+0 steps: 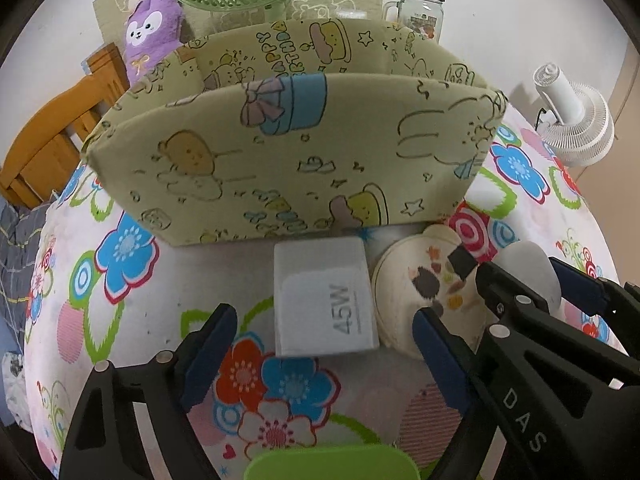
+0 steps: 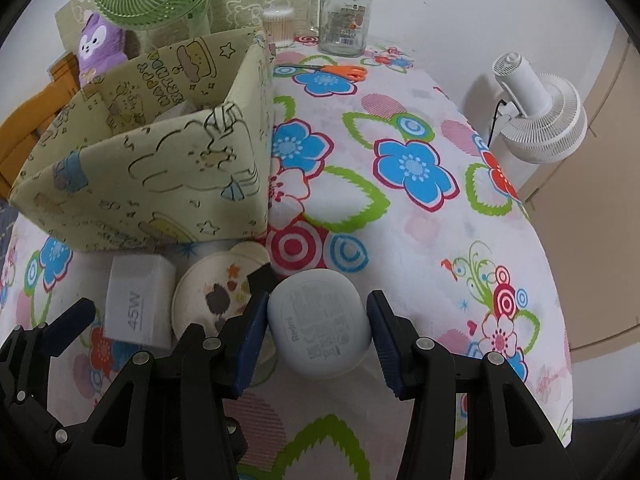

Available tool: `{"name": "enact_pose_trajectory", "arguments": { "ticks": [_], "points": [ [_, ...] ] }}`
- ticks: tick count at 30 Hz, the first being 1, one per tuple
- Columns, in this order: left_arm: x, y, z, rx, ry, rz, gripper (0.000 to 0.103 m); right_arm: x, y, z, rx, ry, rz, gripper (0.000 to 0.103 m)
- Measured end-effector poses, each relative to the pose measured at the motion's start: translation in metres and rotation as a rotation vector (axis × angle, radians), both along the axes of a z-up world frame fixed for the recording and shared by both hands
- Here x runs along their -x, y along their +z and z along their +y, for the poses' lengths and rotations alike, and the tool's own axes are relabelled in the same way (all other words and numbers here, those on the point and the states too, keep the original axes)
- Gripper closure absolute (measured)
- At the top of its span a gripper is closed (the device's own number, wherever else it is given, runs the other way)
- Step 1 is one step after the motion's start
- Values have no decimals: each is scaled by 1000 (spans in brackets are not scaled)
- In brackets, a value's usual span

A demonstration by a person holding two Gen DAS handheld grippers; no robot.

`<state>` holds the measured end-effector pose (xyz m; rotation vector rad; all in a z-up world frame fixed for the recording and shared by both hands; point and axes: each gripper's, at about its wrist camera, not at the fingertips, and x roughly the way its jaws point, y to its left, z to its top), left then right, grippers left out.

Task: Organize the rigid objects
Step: 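Grasp the white cube charger with the left tool while the right tool grips the white round case, then carry the cube charger with the left tool while the right tool carries the round case over the box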

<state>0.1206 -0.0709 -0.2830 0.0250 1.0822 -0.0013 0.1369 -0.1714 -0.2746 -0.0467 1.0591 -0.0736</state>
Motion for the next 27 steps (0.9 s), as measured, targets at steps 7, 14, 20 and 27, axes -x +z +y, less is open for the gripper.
{"name": "enact_pose_trajectory", "arguments": {
  "ticks": [7, 14, 20, 27],
  "points": [
    [-6, 2, 3, 50, -11, -3, 35, -10, 0, 5, -3, 8, -2, 49],
    [-8, 7, 10, 62, -13, 3, 55, -16, 0, 15, -12, 22, 4, 49],
    [-6, 8, 19, 43, 0, 26, 55, -16, 0, 23, -14, 31, 16, 49],
    [3, 10, 26, 59, 23, 48, 55, -7, 3, 32, -16, 47, 16, 49]
  ]
}}
